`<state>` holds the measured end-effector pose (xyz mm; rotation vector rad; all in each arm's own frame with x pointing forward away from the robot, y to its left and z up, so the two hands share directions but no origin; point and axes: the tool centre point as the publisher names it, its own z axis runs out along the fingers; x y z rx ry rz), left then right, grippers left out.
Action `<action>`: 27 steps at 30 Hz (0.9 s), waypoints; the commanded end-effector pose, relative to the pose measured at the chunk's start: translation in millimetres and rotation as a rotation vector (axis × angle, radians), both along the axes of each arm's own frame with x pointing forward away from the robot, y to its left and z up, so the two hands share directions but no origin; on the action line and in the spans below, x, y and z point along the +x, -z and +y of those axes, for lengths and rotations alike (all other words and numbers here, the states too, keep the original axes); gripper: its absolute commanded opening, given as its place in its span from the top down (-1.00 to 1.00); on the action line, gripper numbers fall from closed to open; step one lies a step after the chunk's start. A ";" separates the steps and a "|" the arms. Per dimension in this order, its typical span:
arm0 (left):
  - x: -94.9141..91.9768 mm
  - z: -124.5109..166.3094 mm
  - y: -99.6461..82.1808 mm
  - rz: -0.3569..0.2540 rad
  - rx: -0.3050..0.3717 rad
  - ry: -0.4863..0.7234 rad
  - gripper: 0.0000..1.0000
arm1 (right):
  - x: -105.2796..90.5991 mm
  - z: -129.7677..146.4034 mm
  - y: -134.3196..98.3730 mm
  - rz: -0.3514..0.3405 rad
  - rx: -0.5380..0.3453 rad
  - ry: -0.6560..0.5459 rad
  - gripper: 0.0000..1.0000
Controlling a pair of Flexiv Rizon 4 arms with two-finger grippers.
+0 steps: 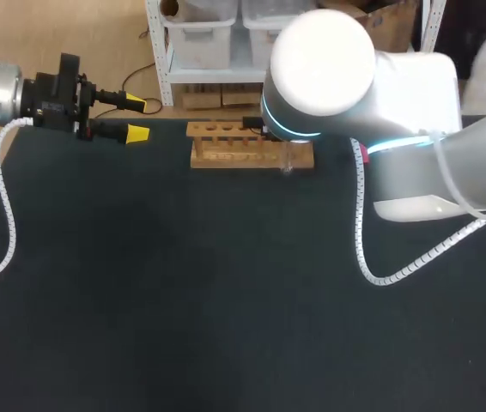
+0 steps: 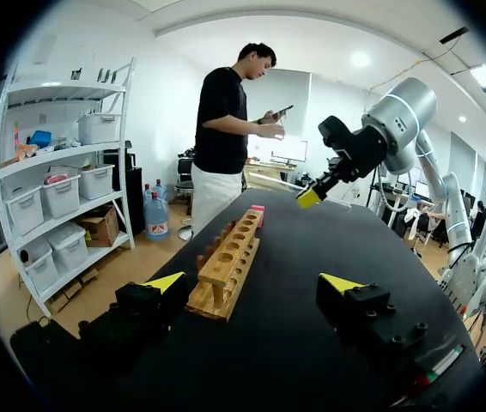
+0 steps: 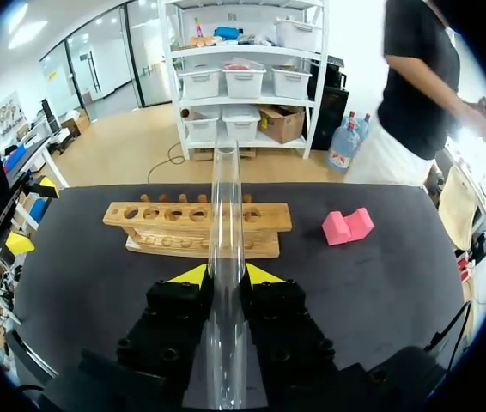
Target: Grasp the test tube, adjust it, and insert it.
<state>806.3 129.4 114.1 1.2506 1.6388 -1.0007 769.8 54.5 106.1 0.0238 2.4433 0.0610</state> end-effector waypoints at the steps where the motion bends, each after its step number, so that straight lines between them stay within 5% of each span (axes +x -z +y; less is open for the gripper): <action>1: -0.3 0.4 1.0 -0.003 -0.002 0.000 -1.00 | 10.6 4.6 9.9 0.011 0.008 -0.011 1.00; 27: -0.3 0.4 1.0 -0.003 -0.002 0.000 -1.00 | 37.5 14.9 46.2 0.108 0.007 -0.077 1.00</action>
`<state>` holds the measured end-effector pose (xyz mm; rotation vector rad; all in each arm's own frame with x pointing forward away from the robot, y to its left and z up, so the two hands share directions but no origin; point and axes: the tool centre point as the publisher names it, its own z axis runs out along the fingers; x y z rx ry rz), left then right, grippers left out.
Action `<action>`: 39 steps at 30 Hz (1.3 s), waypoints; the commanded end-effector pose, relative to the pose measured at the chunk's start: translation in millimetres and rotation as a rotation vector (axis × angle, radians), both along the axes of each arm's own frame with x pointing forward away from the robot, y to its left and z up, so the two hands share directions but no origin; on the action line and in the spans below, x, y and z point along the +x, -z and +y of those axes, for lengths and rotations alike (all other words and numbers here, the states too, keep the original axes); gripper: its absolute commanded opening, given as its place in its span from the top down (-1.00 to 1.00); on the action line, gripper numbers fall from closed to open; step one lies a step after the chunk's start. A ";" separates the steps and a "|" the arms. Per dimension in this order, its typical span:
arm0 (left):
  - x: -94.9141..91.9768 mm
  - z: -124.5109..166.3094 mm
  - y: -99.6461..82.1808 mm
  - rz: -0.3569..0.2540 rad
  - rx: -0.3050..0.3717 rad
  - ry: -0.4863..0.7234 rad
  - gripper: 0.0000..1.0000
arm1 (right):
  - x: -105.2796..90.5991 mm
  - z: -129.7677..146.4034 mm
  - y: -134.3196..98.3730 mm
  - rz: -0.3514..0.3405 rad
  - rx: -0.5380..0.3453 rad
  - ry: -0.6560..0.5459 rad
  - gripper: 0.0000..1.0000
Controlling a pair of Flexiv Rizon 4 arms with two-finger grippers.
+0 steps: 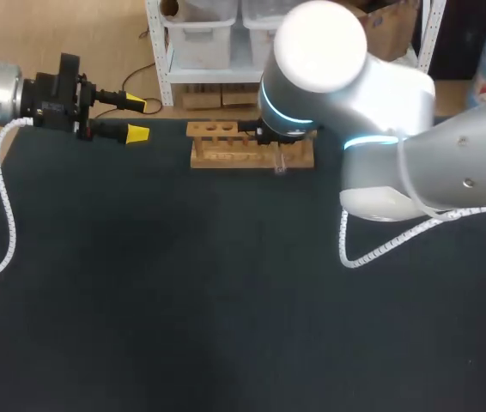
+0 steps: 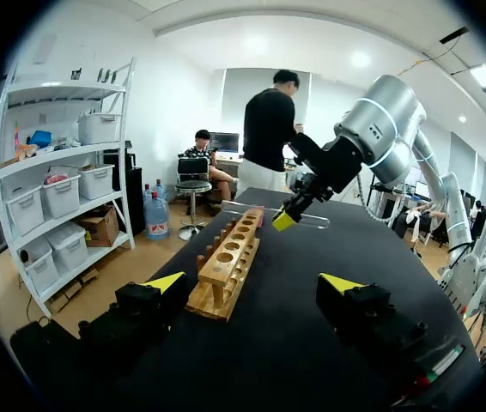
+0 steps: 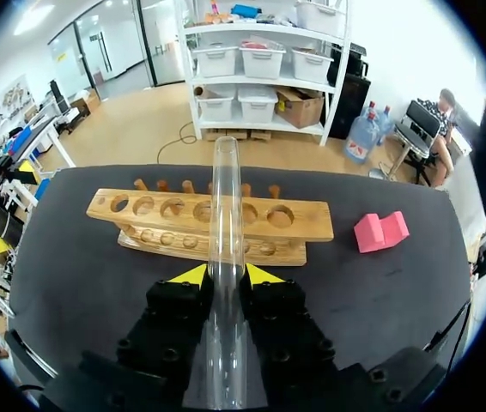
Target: Grasp the test tube, adjust it, and insert it.
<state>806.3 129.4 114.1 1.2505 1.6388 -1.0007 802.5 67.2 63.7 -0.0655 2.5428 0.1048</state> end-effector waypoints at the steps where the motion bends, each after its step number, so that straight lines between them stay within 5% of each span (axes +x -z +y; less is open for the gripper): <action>1: -0.3 0.4 1.0 -0.003 -0.002 0.000 -1.00 | 4.8 2.4 4.8 0.011 0.001 0.001 1.00; 39: -0.3 0.4 1.0 -0.003 -0.002 0.000 -1.00 | 0.5 7.3 29.4 0.092 0.035 -0.030 1.00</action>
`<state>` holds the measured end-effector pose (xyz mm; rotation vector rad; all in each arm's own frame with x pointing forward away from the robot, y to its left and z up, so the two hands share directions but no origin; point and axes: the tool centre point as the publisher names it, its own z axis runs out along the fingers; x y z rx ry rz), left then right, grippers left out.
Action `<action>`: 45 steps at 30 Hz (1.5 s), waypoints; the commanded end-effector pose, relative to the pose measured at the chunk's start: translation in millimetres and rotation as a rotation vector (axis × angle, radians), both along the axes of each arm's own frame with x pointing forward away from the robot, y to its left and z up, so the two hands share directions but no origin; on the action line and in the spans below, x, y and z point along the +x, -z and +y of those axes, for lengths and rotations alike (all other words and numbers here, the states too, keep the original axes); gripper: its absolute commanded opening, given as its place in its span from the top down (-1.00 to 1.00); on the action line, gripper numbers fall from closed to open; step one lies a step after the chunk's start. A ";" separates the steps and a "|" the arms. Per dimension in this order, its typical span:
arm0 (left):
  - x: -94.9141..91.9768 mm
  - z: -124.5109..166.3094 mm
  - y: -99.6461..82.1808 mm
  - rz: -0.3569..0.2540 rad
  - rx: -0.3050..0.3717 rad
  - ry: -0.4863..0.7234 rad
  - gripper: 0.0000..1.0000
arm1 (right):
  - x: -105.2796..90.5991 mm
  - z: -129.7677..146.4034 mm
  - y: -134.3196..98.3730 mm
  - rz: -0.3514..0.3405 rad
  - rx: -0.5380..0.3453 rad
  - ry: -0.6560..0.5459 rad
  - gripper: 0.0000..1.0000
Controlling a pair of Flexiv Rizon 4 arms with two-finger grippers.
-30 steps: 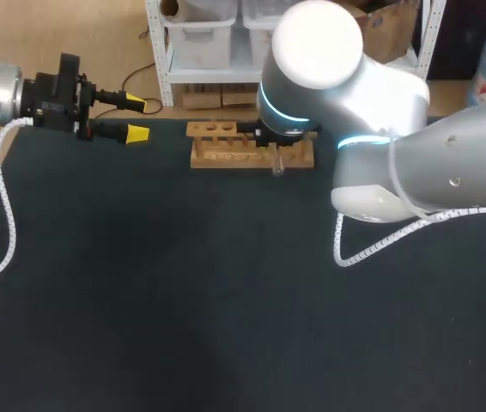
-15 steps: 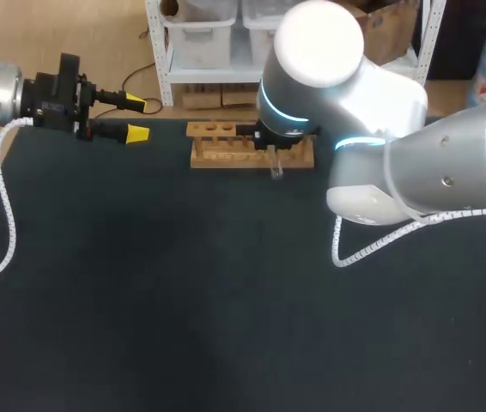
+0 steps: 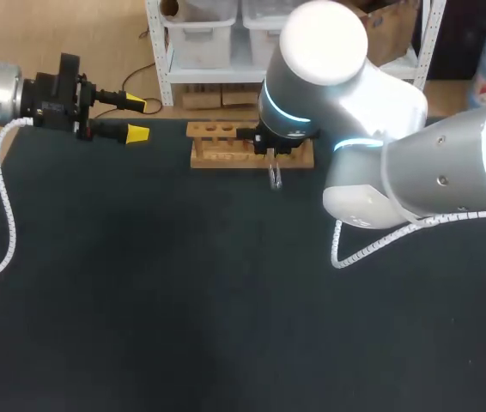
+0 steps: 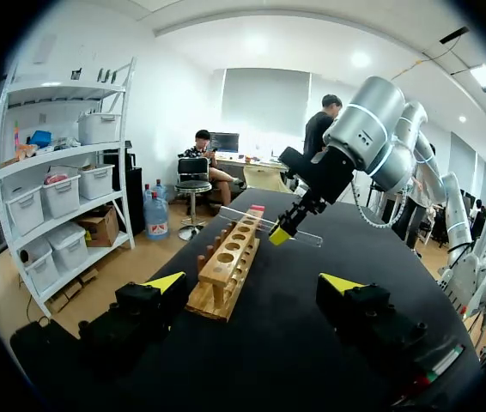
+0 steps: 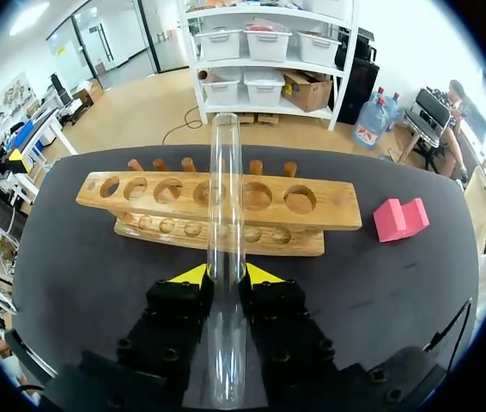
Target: Grasp the test tube, adjust it, and insert it.
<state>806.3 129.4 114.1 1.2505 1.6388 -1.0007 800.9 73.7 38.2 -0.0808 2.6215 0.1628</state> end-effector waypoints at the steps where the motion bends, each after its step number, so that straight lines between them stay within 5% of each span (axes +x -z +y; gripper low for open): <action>1: -0.3 0.4 1.0 -0.003 -0.002 0.000 -1.00 | 1.9 0.9 4.8 0.014 0.002 -0.008 1.00; 26: -0.3 0.4 1.0 -0.003 -0.002 0.000 -1.00 | -1.6 -1.3 11.0 0.043 0.011 -0.009 1.00; 34: -0.3 0.4 1.0 -0.003 -0.002 0.000 -1.00 | -11.1 -6.0 -18.6 -0.053 0.014 0.057 1.00; 45: -0.3 0.4 1.0 -0.003 -0.002 0.000 -1.00 | -16.1 -16.5 -64.2 -0.288 0.005 0.145 1.00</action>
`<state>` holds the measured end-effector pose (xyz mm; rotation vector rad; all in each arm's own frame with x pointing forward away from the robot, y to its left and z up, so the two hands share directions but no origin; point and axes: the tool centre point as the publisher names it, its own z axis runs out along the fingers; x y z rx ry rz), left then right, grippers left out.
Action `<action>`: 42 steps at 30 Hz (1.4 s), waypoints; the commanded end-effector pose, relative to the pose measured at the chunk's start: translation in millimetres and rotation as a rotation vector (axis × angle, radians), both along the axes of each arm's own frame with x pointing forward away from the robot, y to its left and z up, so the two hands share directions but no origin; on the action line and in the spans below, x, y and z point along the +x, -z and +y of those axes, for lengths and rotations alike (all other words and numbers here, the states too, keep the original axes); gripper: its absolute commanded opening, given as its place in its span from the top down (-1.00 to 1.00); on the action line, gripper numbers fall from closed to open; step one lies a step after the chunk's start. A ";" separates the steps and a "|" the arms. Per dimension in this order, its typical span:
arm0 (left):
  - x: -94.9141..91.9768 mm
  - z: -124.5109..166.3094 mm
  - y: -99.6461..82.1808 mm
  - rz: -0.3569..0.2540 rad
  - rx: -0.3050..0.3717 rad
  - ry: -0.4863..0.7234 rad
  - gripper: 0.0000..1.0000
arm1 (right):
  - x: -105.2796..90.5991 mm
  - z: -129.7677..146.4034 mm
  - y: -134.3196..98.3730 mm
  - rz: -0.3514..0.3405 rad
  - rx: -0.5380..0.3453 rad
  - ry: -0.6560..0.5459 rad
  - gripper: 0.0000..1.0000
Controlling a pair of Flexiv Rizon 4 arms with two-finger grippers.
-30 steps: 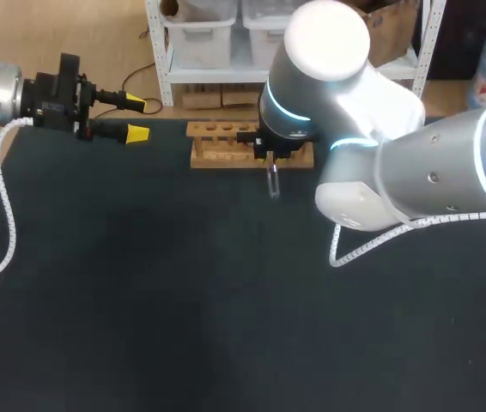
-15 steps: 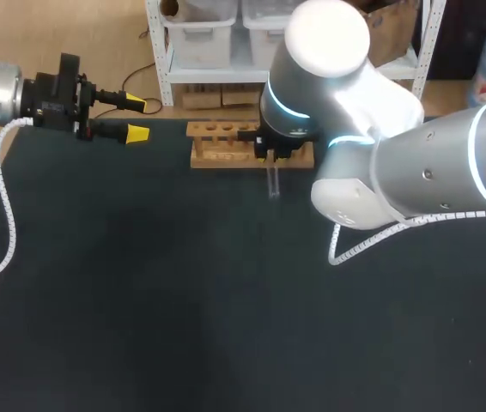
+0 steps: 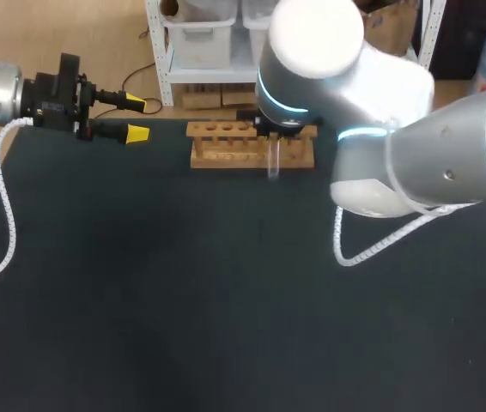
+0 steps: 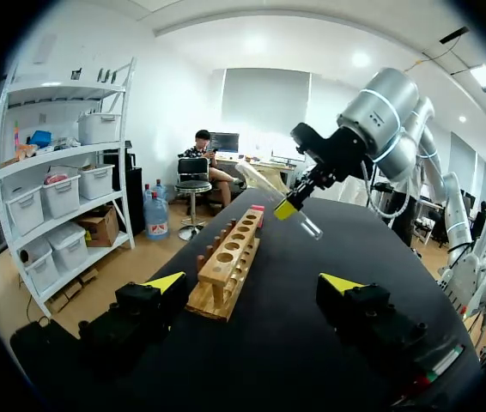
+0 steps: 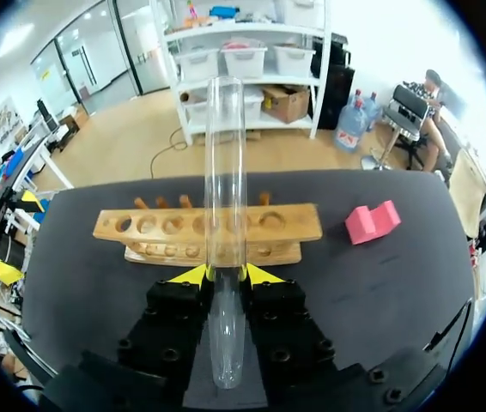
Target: Grasp the test tube, adjust it, and insert it.
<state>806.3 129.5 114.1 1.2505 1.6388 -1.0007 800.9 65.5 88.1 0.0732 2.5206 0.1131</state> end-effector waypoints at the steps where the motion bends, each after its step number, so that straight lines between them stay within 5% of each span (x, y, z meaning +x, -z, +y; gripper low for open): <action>1: -0.3 0.4 1.0 -0.003 -0.002 0.000 -1.00 | -15.3 -9.0 -17.2 -0.210 -0.008 0.019 1.00; 27: -0.3 0.4 1.0 -0.003 -0.002 0.000 -1.00 | 26.3 -22.6 -64.5 -0.623 -0.062 -0.037 1.00; 42: -0.3 0.4 1.0 -0.003 -0.002 0.000 -1.00 | 36.8 -26.5 -86.5 -0.784 -0.044 -0.039 1.00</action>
